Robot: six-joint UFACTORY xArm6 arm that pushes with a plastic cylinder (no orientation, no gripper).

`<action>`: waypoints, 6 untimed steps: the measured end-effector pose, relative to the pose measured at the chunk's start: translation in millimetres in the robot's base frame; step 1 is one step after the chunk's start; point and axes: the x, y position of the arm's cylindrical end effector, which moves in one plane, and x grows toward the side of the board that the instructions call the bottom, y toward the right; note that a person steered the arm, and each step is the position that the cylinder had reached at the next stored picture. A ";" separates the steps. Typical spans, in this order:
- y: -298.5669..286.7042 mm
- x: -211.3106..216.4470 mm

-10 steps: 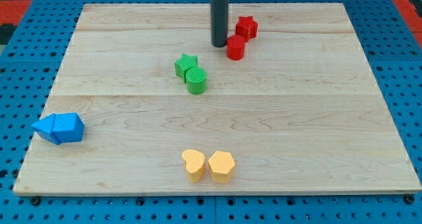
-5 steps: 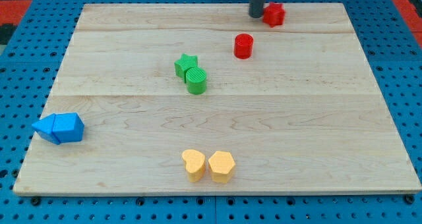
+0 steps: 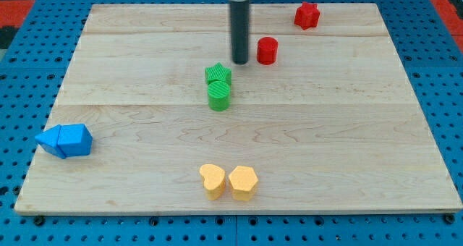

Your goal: Push the red circle and red star to the top right side of the board

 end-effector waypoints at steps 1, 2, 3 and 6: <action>45.8 -16.8; 78.3 -26.8; 95.9 -49.2; 116.9 -42.1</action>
